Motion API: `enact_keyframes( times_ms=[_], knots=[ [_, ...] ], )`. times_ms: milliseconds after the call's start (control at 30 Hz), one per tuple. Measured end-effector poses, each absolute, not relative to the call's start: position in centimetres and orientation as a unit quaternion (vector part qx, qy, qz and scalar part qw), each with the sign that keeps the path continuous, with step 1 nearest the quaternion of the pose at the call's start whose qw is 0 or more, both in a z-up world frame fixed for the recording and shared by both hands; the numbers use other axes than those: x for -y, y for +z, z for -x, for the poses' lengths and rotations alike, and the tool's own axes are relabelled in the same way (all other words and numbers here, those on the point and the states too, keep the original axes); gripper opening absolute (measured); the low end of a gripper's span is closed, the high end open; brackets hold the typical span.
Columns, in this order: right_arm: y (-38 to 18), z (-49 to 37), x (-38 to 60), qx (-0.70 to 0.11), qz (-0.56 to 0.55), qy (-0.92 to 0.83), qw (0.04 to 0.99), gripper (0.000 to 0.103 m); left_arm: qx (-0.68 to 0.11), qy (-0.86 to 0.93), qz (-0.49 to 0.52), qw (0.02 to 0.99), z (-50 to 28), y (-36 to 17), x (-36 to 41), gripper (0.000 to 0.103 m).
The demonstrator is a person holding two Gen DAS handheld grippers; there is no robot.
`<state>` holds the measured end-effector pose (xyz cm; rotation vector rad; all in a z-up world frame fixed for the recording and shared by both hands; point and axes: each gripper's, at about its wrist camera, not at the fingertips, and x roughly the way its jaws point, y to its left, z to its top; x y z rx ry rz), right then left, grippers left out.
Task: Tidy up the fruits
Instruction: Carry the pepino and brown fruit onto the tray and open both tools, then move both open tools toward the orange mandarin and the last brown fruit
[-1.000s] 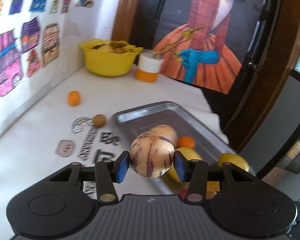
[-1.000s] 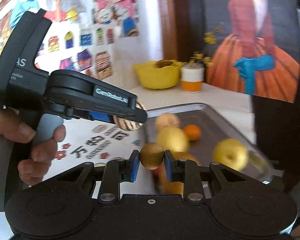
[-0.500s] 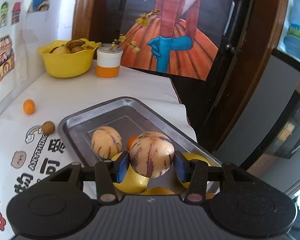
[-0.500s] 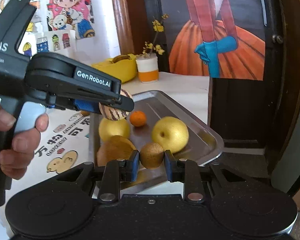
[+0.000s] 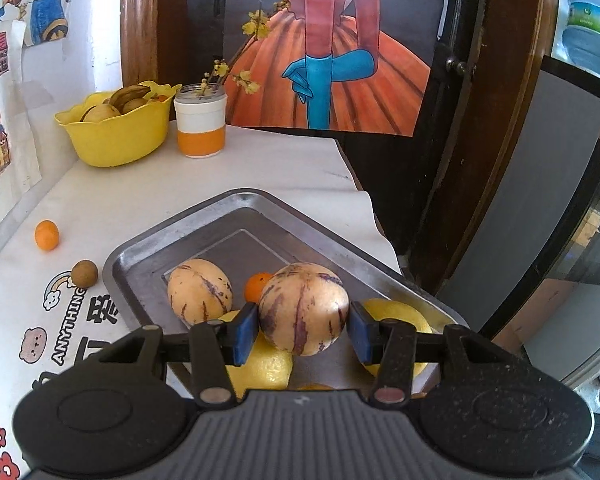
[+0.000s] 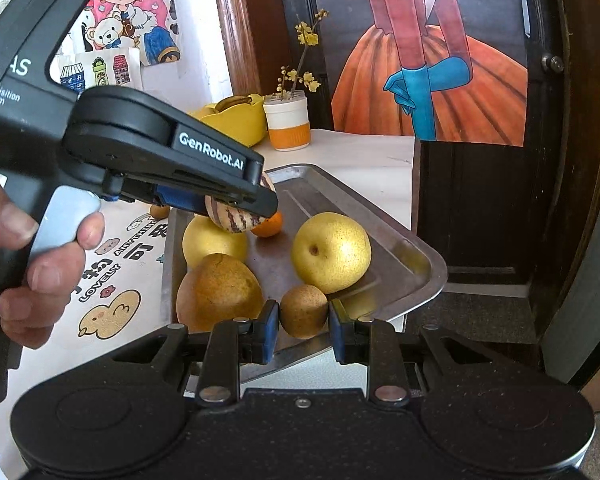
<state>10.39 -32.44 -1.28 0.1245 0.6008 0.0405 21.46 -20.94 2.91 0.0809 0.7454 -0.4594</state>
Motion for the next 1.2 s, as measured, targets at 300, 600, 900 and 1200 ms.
enact_keyframes(
  times_ms=[300,600,900,1200],
  knots=[
    [-1.2,-10.4,32.5,-0.296,-0.061,0.020,0.953,0.029,-0.358,-0.223,-0.050,0.905,-21.6,2.7,21.3,0.052],
    [-0.8,-10.3,32.5,-0.289,-0.061,0.017,0.955,0.039,-0.357,-0.231,-0.050,0.904,-21.4,2.9,21.2,0.054],
    [1.1,-9.0,32.0,-0.256,-0.053,0.008,0.965,0.075,-0.332,-0.224,-0.003,0.916,-20.5,4.7,19.1,0.081],
    [3.5,-7.3,30.0,-0.234,-0.045,0.025,0.971,0.102,-0.292,-0.179,0.052,0.938,-18.5,7.0,14.3,0.102]
  ],
)
